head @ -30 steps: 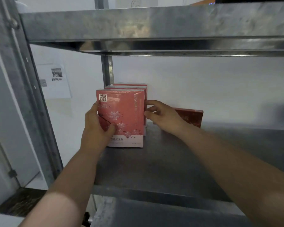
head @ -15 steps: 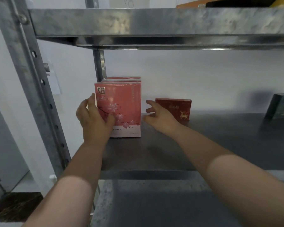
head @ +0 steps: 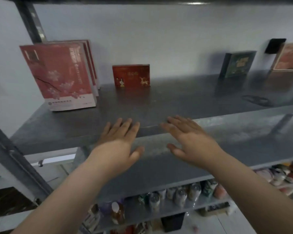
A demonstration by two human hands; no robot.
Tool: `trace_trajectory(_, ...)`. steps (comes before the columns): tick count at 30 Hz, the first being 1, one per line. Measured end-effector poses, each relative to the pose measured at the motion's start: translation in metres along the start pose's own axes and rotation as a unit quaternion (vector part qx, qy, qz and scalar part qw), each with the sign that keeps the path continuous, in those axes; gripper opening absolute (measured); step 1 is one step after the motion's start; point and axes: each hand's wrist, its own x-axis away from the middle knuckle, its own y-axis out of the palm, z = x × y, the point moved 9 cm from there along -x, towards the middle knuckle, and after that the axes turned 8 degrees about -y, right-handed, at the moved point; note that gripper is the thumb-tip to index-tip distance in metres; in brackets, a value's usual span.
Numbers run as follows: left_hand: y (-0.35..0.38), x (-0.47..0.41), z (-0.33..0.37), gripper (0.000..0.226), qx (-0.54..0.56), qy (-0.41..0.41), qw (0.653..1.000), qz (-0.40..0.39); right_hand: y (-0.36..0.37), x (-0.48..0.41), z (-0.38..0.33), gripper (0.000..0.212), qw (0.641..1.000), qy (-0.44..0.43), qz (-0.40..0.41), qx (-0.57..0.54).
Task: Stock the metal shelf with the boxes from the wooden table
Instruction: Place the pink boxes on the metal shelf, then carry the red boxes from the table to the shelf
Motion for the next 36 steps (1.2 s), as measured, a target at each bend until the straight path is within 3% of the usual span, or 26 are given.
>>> trace_trajectory(3, 0.015, 0.033, 0.082, 0.067, 0.013, 0.096, 0.994, 0.058, 0.013, 0.082, 0.022, 0.048, 0.998, 0.040, 0.036, -0.014)
trace_trajectory(5, 0.037, 0.049, 0.136, 0.064, 0.038, 0.150, 0.987, 0.048, 0.030, 0.140, 0.035, 0.044, 0.995, 0.083, 0.020, -0.048)
trace_trajectory(11, 0.125, 0.081, 0.288, 0.048, 0.089, 0.246, 0.962, -0.072, 0.092, 0.311, 0.070, 0.032, 0.964, 0.232, -0.077, -0.108)
trace_trajectory(18, 0.213, 0.141, 0.426, 0.051, 0.028, 0.399, 0.894, -0.203, 0.144, 0.486, 0.063, 0.037, 0.881, 0.428, -0.122, -0.162)
trace_trajectory(22, 0.251, 0.183, 0.484, 0.057, -0.011, 0.510, 0.826, -0.239, 0.157, 0.562, 0.036, 0.041, 0.806, 0.552, -0.125, -0.176)
trace_trajectory(25, 0.266, 0.227, 0.523, 0.055, -0.040, 0.611, 0.747, -0.260, 0.155, 0.606, 0.002, 0.042, 0.737, 0.642, -0.125, -0.171)
trace_trajectory(31, 0.262, 0.328, 0.562, 0.056, -0.044, 0.778, 0.574, -0.253, 0.135, 0.669, -0.104, 0.041, 0.544, 0.819, -0.084, -0.163)
trace_trajectory(36, 0.256, 0.419, 0.570, 0.056, -0.036, 0.852, 0.462, -0.243, 0.131, 0.700, -0.203, 0.043, 0.407, 0.903, -0.019, -0.139)
